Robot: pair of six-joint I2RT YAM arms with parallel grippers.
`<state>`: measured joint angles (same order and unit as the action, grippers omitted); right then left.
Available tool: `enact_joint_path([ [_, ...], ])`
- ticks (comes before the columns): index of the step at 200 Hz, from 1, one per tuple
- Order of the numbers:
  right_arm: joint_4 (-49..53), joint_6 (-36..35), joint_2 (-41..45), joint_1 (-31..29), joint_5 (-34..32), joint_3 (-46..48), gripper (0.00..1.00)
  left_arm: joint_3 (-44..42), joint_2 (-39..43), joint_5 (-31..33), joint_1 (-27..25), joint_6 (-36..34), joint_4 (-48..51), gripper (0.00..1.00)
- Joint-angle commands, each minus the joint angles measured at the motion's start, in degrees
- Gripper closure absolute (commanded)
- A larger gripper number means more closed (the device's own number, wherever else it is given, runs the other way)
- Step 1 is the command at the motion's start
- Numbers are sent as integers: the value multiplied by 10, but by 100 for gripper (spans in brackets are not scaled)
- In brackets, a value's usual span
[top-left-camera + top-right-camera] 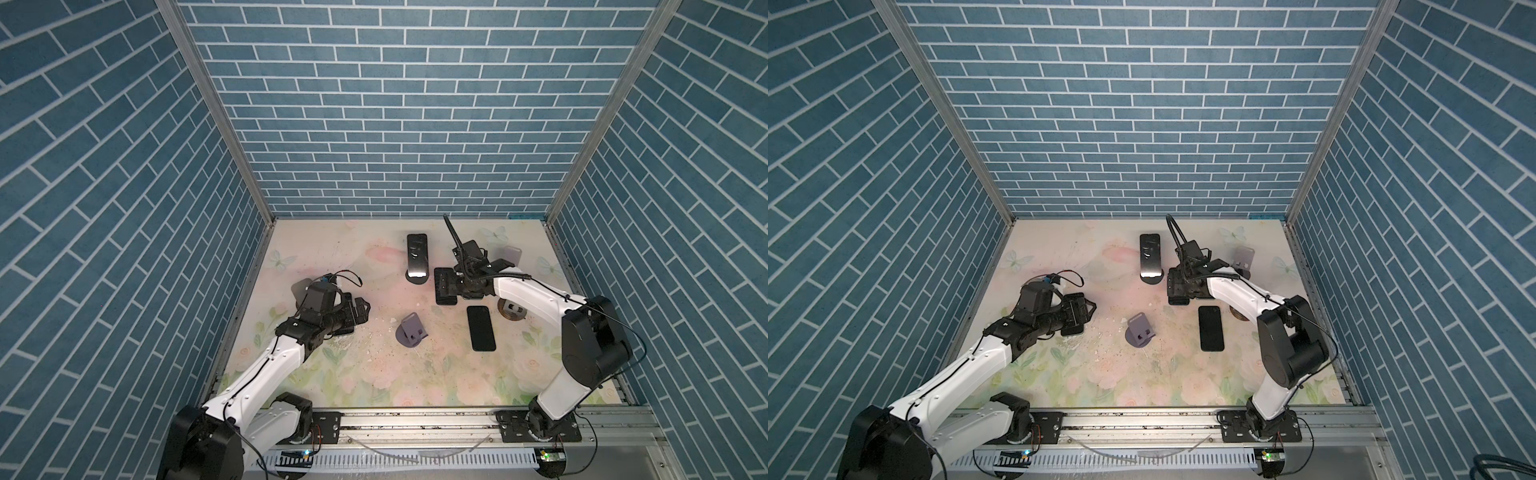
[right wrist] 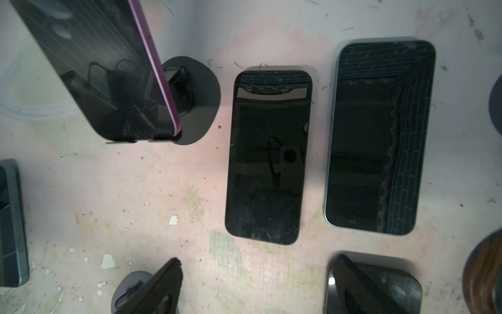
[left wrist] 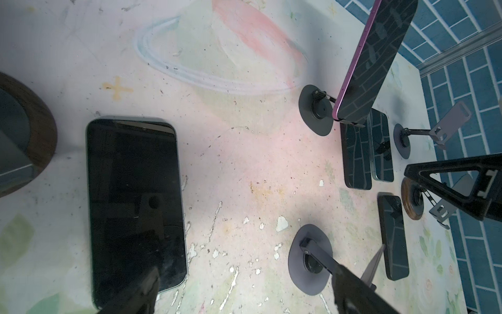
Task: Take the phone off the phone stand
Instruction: 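Move the right gripper back over the remaining phone stands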
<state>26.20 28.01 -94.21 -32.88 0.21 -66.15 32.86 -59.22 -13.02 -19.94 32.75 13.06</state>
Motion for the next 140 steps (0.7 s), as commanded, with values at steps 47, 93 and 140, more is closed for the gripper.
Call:
enact_joint_path([
  [47, -82, -82, 104, -121, 31, 86, 11, -6, 3, 4, -24, 17, -15, 0],
  [93, -94, -106, 128, -161, 45, 92, 11, -3, -7, 5, -29, 22, -21, 0],
  [140, -84, -104, 105, -186, 45, 84, 10, 1, -19, 6, -31, 23, -25, 0],
])
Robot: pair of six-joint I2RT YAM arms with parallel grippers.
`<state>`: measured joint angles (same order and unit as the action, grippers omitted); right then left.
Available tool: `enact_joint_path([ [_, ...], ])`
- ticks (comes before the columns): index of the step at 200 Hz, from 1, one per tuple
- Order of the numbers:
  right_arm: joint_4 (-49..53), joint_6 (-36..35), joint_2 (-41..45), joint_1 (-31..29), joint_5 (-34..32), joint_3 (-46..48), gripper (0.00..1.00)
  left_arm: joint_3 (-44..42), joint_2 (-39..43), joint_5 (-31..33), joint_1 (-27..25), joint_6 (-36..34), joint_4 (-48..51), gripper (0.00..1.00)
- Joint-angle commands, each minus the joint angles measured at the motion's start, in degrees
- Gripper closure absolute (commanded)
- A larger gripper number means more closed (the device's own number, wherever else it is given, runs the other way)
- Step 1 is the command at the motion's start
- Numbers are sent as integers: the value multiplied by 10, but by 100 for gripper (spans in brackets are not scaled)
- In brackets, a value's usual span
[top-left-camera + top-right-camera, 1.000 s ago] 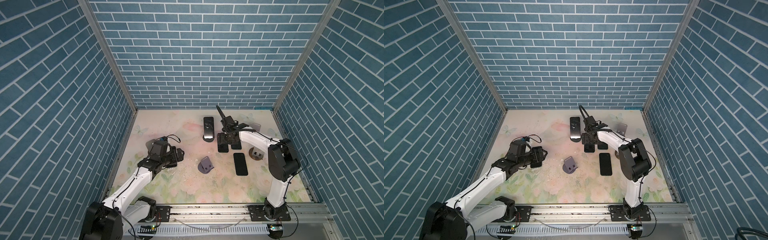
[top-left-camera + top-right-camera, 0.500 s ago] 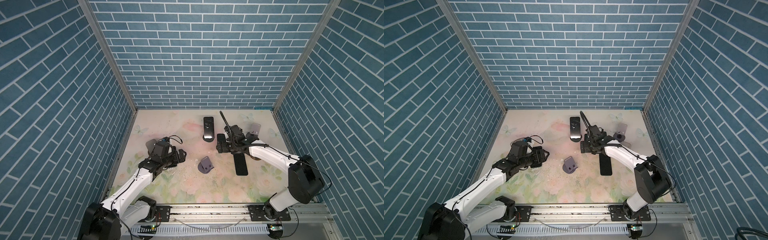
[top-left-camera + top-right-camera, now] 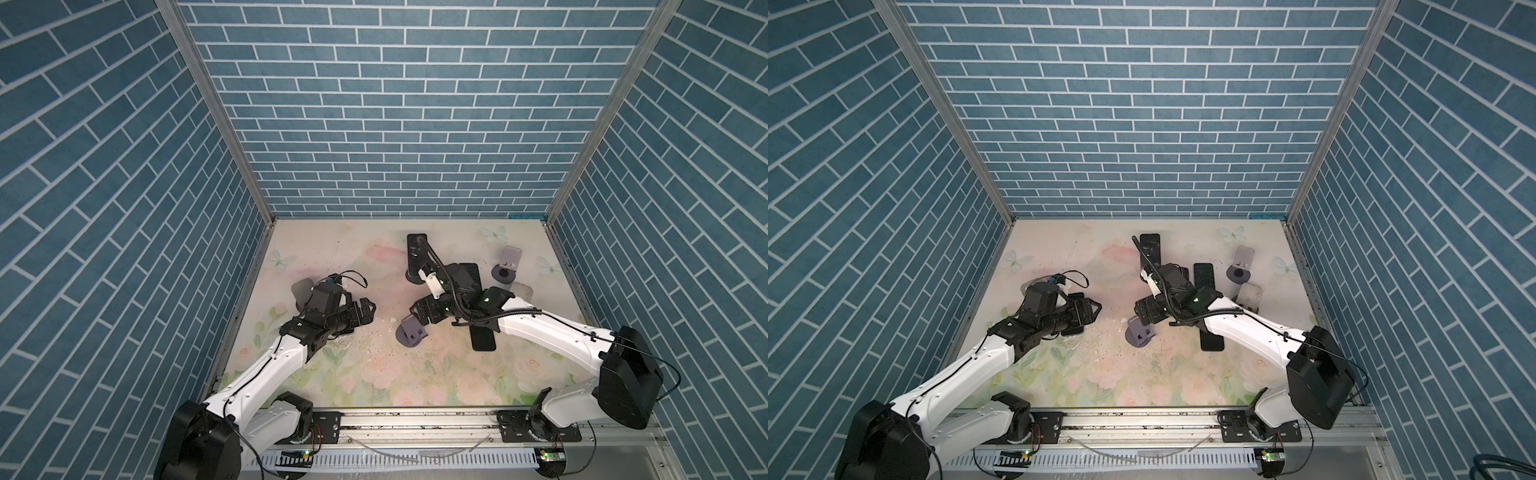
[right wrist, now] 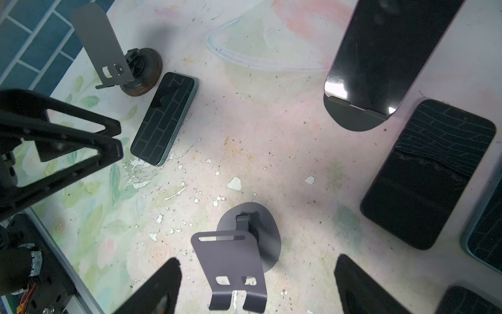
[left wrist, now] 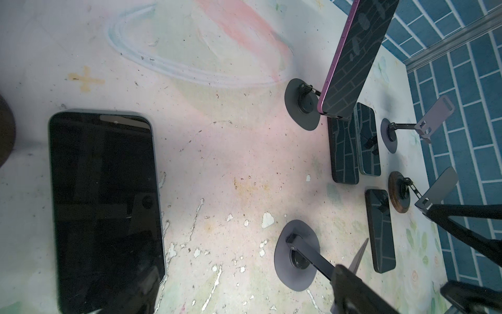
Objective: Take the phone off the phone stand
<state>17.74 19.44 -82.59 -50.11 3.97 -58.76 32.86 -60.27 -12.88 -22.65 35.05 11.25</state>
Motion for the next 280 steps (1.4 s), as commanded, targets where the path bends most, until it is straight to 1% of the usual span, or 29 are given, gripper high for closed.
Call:
enact_joint_path([
  [1, 1, -18, -11, -15, 8, 10, 10, 1, -8, 5, -4, 0, -7, 0],
  [76, 5, -11, -67, -64, -13, -12, 10, 10, -34, 3, -4, -3, -14, 0],
  [115, 12, -9, -94, -73, -15, -23, 11, 12, -48, 2, -4, -4, -21, 0],
  [164, 26, -5, -123, -79, -48, -39, 11, 9, -62, 0, -4, -4, -30, 0],
  [192, 26, 0, -138, -80, -58, -48, 14, 7, -68, 0, -4, -4, -34, 0],
  [242, 32, 9, -154, -80, -71, -62, 24, 6, -73, 2, -5, -8, -36, 0],
  [255, 33, 9, -156, -80, -72, -65, 31, 7, -76, 2, -4, -10, -36, 0],
  [272, 35, 9, -160, -79, -75, -68, 49, 9, -81, 2, -4, -11, -36, 0],
  [280, 39, 9, -163, -80, -77, -72, 51, 10, -82, 1, -4, -12, -38, 0],
])
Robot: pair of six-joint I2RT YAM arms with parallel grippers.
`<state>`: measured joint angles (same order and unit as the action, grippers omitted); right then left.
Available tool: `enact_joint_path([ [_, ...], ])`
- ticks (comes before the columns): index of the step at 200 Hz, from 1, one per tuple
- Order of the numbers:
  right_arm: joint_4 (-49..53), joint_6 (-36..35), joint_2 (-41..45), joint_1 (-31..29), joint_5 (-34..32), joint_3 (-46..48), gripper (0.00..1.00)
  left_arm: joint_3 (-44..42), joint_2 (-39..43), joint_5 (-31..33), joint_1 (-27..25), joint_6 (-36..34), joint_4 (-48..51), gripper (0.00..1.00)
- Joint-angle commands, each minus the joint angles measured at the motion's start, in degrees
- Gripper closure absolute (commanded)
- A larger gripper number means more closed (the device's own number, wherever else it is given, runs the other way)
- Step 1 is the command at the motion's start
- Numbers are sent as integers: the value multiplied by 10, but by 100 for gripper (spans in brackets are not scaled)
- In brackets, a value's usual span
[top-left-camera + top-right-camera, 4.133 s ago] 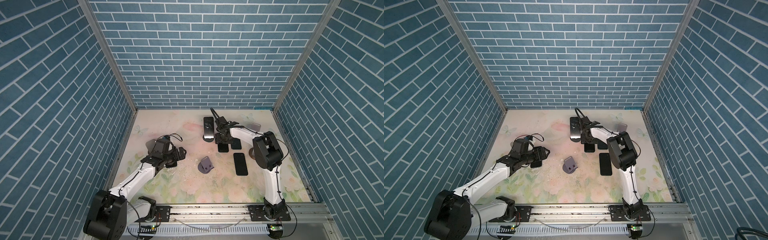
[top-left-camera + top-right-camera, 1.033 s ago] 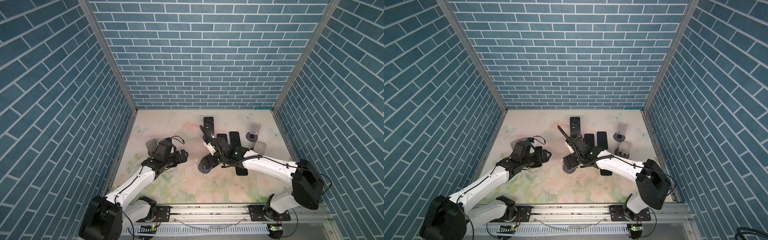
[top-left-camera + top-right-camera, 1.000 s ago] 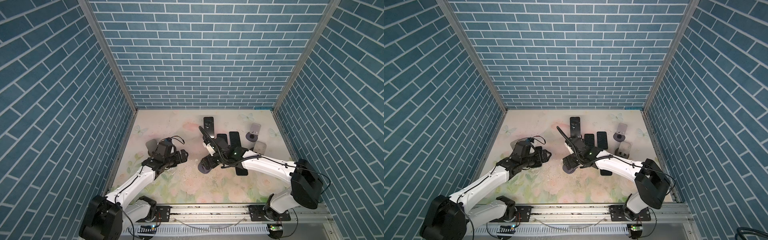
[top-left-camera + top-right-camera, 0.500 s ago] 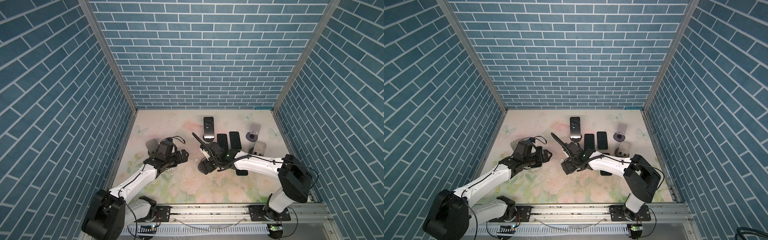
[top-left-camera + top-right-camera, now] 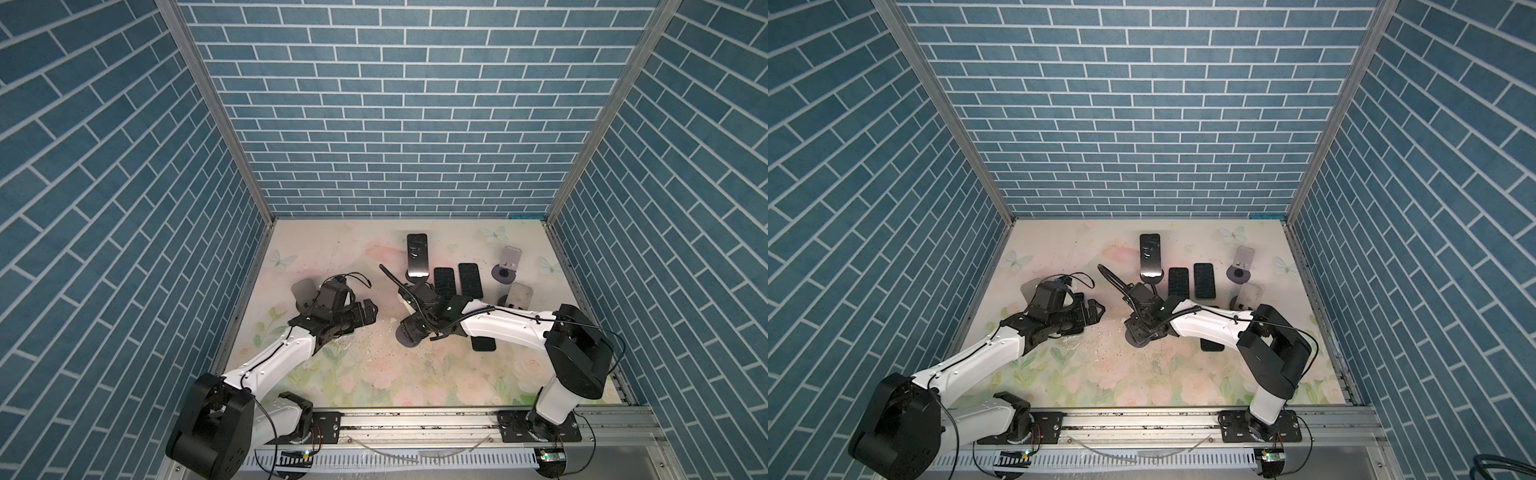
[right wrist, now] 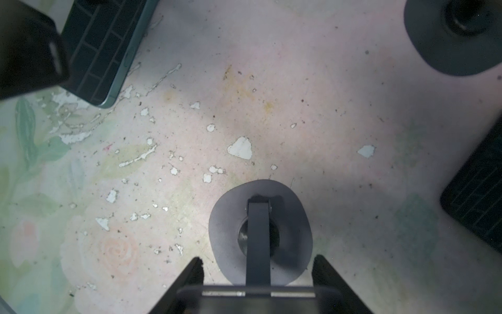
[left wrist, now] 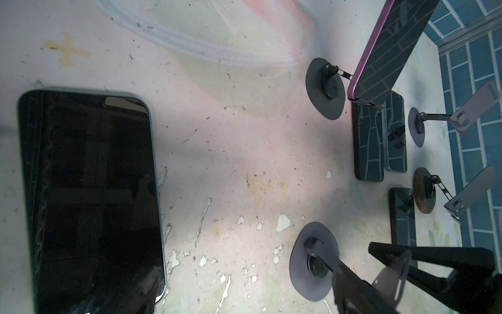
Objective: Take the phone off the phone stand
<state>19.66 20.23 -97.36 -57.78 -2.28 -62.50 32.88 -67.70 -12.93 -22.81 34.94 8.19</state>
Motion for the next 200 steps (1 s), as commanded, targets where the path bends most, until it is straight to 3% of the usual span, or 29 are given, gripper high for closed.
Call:
enact_joint_path([
  [1, 20, 2, -15, -3, -15, -36, 51, 10, -8, 1, -3, -11, -7, 0],
  [42, 27, 3, 1, -3, -26, -41, 52, 10, -12, 0, -3, -13, -9, 0],
  [98, 70, 7, 67, 21, -94, -73, 56, 10, -17, 0, -3, -14, -13, 0],
  [152, 147, 37, 126, 103, -153, -82, 56, 5, -12, 4, -3, -15, -10, 0],
  [200, 219, 89, 194, 178, -199, -28, 55, 4, -19, 3, -3, -18, -16, 0],
])
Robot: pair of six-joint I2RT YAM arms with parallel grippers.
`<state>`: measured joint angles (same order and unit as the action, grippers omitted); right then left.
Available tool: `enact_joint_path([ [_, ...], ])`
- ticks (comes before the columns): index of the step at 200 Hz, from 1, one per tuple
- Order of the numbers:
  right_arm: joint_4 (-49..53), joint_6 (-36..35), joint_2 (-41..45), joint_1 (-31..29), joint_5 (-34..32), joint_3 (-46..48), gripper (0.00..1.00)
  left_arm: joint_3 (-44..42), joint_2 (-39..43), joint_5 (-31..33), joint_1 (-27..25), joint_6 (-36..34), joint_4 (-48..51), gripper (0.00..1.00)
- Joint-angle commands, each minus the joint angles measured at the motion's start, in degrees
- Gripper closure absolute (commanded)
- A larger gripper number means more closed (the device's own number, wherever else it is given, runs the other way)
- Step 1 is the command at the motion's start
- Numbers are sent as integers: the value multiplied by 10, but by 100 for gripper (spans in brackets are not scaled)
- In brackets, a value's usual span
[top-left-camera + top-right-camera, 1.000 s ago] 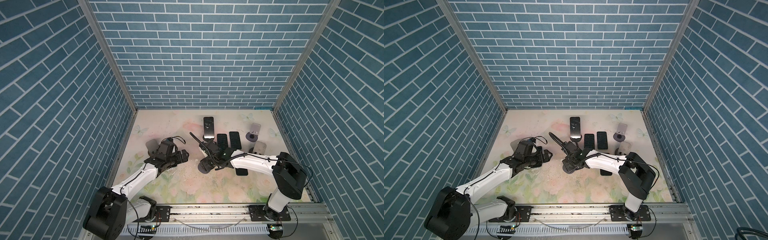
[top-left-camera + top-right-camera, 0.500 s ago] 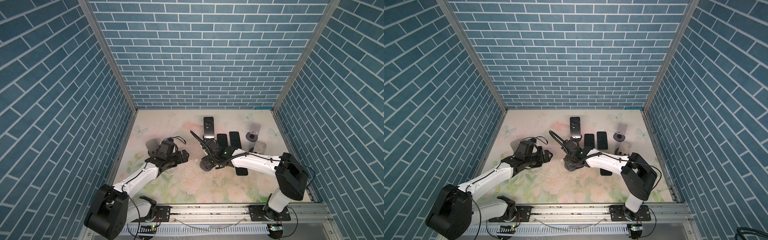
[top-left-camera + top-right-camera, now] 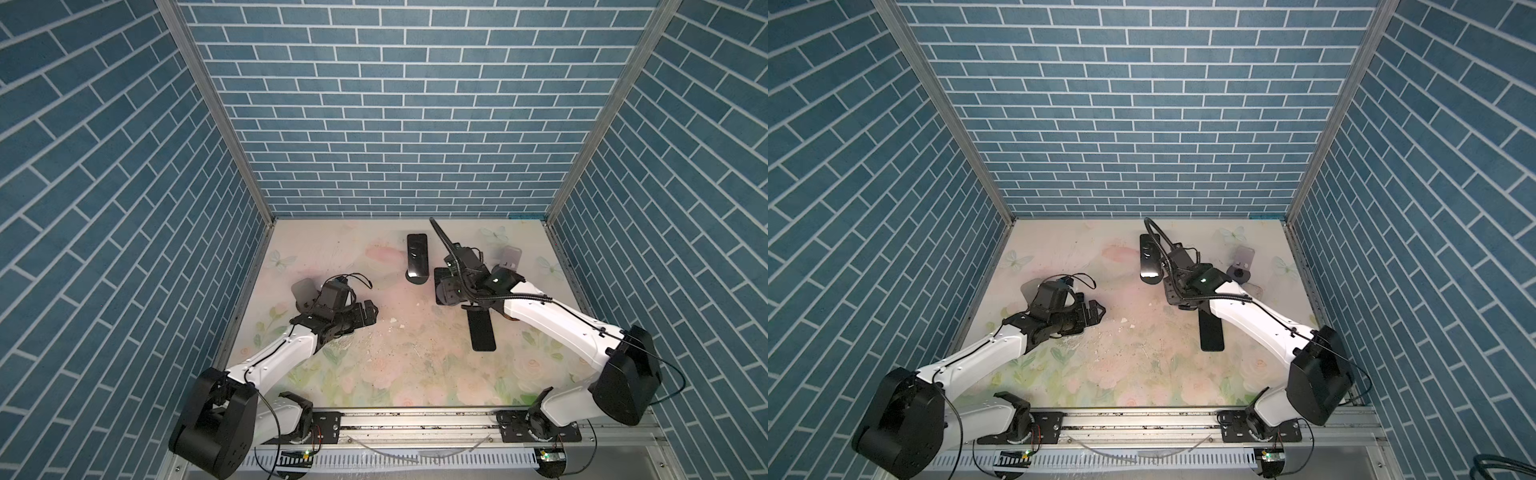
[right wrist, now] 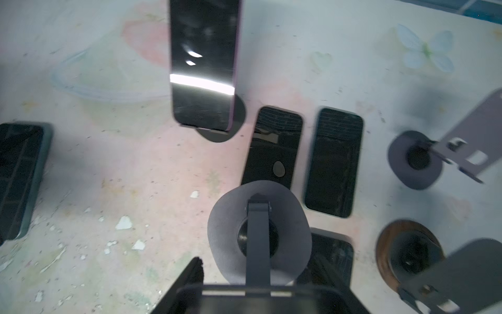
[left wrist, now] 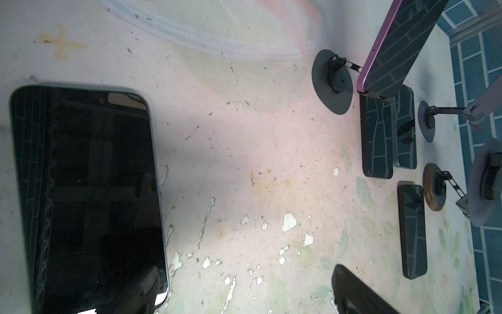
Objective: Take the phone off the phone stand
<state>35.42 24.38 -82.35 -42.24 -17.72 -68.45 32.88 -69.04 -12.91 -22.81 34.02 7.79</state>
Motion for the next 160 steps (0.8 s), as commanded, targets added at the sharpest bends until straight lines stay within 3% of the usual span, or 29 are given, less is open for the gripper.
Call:
enact_joint_path([
  [1, 63, 49, 45, 24, -45, 33, 55, 4, -5, 3, -3, -8, -12, 0],
  [68, 101, 102, 144, 114, -46, 130, 56, 16, -36, -11, -2, -8, -29, 0],
  [117, 118, 74, 162, 194, -53, 115, 55, 18, -34, -12, -2, -11, -29, 0],
  [160, 119, 40, 155, 296, -7, 88, 55, 20, -18, -1, -3, -22, -7, 0],
])
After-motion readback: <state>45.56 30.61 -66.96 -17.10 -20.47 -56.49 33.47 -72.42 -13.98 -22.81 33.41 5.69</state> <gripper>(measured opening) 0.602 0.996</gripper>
